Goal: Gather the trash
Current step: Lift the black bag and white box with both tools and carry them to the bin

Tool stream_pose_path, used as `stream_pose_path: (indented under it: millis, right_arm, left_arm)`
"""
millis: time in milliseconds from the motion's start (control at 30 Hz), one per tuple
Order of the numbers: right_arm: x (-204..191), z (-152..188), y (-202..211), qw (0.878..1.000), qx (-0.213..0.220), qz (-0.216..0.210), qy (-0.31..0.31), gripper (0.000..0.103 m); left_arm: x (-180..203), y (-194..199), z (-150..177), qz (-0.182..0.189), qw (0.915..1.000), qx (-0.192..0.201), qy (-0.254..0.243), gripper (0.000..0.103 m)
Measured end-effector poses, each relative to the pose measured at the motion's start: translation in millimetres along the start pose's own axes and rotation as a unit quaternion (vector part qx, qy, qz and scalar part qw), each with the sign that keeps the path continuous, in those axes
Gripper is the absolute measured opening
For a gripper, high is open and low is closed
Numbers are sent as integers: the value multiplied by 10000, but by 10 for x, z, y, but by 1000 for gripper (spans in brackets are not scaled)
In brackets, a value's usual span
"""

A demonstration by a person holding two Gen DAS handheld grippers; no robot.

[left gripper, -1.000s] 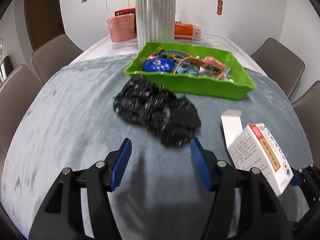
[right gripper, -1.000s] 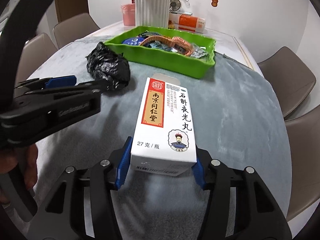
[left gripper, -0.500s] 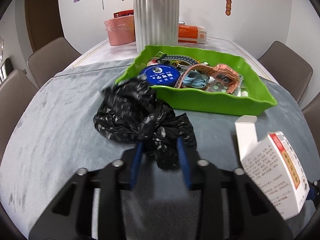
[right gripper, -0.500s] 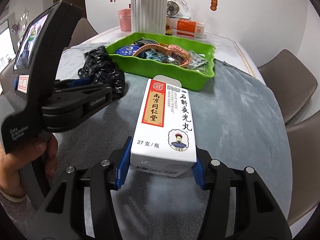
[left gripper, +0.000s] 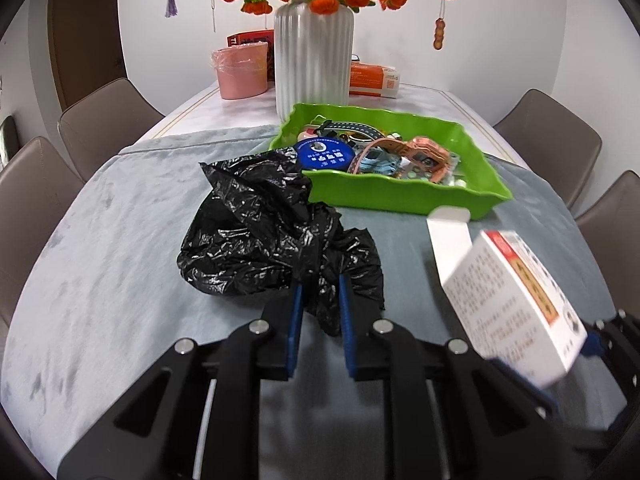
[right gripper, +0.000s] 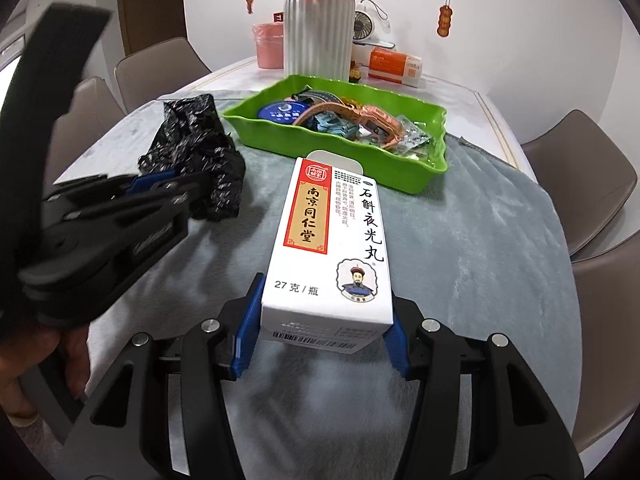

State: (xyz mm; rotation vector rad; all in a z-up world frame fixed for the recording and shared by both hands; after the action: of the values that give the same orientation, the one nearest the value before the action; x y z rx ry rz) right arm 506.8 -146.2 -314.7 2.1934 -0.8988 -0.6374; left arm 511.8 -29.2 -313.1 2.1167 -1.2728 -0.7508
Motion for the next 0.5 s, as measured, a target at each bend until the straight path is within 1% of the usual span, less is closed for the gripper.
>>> stream_pose_path:
  millis: [200,333,500]
  right_arm:
    - [-203,76,291,10000,20,-1,20,51]
    - [-399,163,574,10000,68,1,-6,51]
    - [-647,275,965,9997,199,-12,-119,51]
  left_arm:
    - [-197,514,178,45,10000,22,4,18]
    - [-368,949,331,46,9999,101,-20,18]
    - [-570,1493,548,139,9997,191,-51,18]
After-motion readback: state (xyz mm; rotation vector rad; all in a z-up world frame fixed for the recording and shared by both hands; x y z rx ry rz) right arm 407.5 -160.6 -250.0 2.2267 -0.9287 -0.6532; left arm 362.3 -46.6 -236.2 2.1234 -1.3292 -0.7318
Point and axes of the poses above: each gripper's, at about its wrist camera, not at the fingertips, and y roughly against the way its jaws point, x to its right, z to its underside, the point moved 9 cm from there along -y, roughly the way its jaws point, and after that the axes turned 14 degrees about -z, right-handed, at the moved point
